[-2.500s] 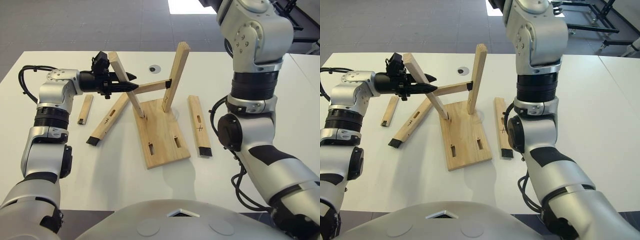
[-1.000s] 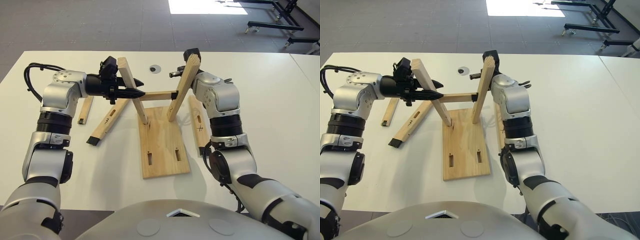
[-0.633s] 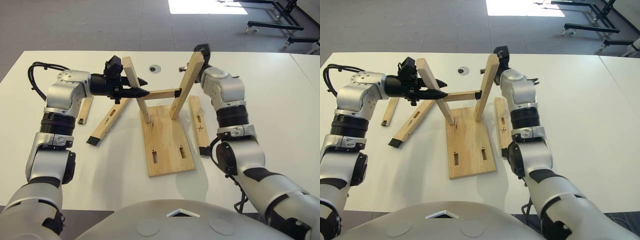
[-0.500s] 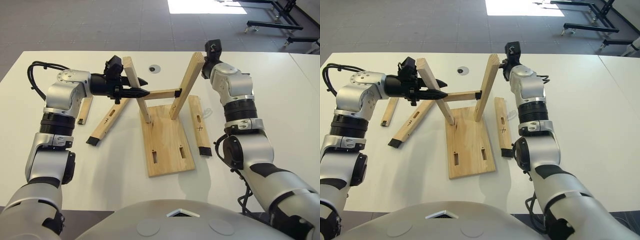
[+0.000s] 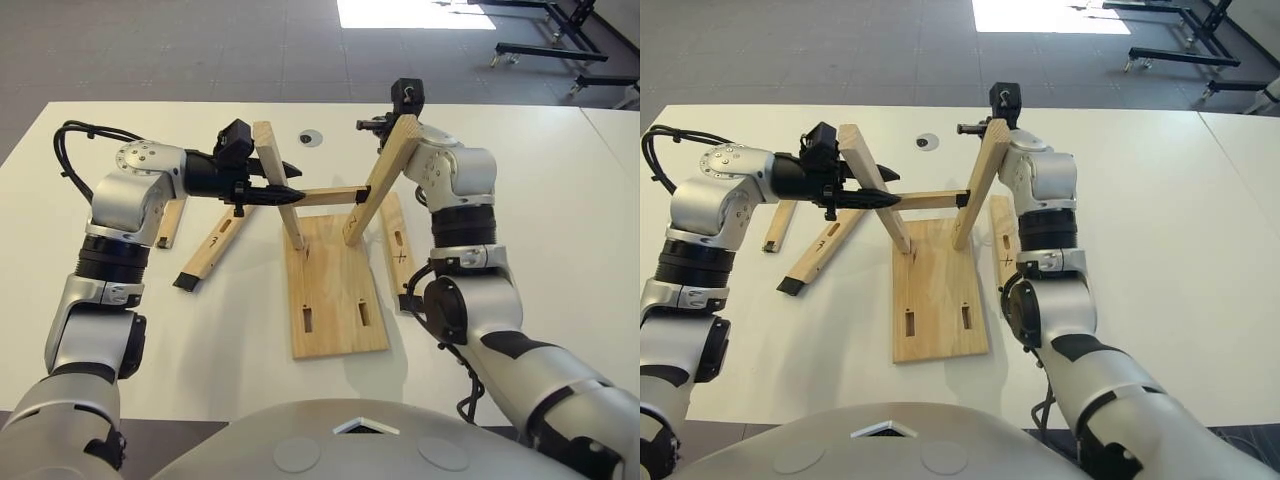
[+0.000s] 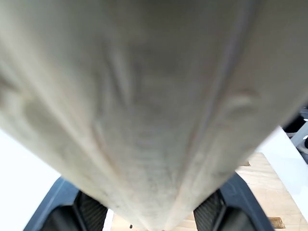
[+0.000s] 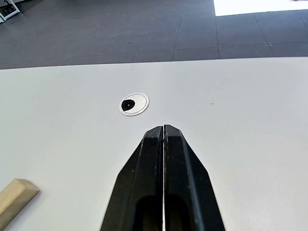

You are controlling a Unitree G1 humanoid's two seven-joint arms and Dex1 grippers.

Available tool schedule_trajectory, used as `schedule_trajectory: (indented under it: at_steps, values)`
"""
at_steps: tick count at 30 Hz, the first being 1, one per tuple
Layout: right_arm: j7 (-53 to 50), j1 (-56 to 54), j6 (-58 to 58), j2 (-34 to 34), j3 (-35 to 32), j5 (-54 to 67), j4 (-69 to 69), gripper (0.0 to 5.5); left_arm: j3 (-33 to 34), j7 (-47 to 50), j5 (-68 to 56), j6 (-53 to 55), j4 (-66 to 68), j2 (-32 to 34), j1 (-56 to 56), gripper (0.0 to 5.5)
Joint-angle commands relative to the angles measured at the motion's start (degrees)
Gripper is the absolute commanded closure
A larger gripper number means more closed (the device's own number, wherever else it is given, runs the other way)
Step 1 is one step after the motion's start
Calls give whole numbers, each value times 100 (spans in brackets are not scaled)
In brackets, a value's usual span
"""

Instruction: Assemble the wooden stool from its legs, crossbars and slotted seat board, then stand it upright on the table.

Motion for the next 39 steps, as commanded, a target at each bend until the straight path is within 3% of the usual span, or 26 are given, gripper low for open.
schedule_trajectory:
  at_steps: [1,15,18,21,26,35,39]
  values:
    - [-34,148,424,357,269,138,-520,548,-190,398,547,-287,-69,72,-54,348]
    - [320,-639,-1303,-1329,-191,-265,1763,548,22,522,133,-86,-180,34,39,348]
    - [350,-621,-1161,-1158,-218,-110,1641,548,10,523,131,-77,-204,41,52,348]
    - [287,-103,45,-256,-12,471,55,548,12,539,138,-82,-204,46,53,348]
    - [90,447,1568,614,144,988,-1733,548,47,620,94,-69,-273,90,119,348]
    - [399,-147,312,-600,-146,364,-113,548,62,633,69,-67,-302,122,158,348]
    - [452,-306,-102,-715,-128,302,359,548,38,646,48,-72,-304,141,152,348]
